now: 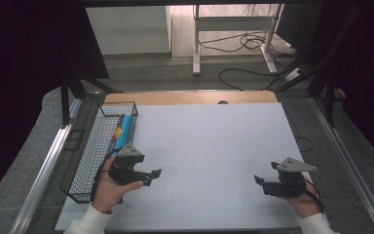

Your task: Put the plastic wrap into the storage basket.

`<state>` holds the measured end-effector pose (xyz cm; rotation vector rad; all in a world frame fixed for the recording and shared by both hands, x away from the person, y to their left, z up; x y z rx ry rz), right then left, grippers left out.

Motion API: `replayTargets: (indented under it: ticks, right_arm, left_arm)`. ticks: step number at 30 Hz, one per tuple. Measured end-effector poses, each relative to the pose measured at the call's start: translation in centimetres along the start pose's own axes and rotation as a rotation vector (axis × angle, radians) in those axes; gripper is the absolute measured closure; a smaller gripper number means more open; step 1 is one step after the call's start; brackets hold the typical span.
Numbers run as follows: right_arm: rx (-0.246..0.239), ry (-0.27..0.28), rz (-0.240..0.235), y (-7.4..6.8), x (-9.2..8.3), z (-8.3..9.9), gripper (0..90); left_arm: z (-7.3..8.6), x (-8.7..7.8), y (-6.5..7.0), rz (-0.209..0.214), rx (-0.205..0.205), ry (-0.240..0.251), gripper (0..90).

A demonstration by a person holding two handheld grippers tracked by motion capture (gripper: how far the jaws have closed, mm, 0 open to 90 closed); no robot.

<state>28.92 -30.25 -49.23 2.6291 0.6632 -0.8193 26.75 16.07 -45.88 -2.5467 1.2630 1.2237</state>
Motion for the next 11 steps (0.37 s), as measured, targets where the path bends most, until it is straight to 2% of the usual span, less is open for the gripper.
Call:
replayTargets:
  ticks: [3,9,11]
  right_arm:
    - [0.011,0.017,-0.027,-0.30,-0.03,-0.19,19.1]
    - [0.010,0.033,-0.046,-0.47,-0.24,-0.20,18.9]
    - [0.011,0.037,-0.048,-0.52,-0.31,-0.20,18.8]
  left_arm:
    - [0.66,0.65,0.62,-0.001,0.011,-0.019,17.0]
    - [0.88,0.95,0.65,-0.018,0.014,-0.028,17.1]
    - [0.86,0.97,0.84,-0.009,0.023,-0.027,17.1]
Point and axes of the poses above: each handheld gripper's, and its own axes: x roughly forward along the jaws, z roughly out of its underside, y roughly to its right, the point moved 1 cm from there along x, roughly forward along the jaws, and after that the axes turned 9 degrees about z, right-handed, at the moved point
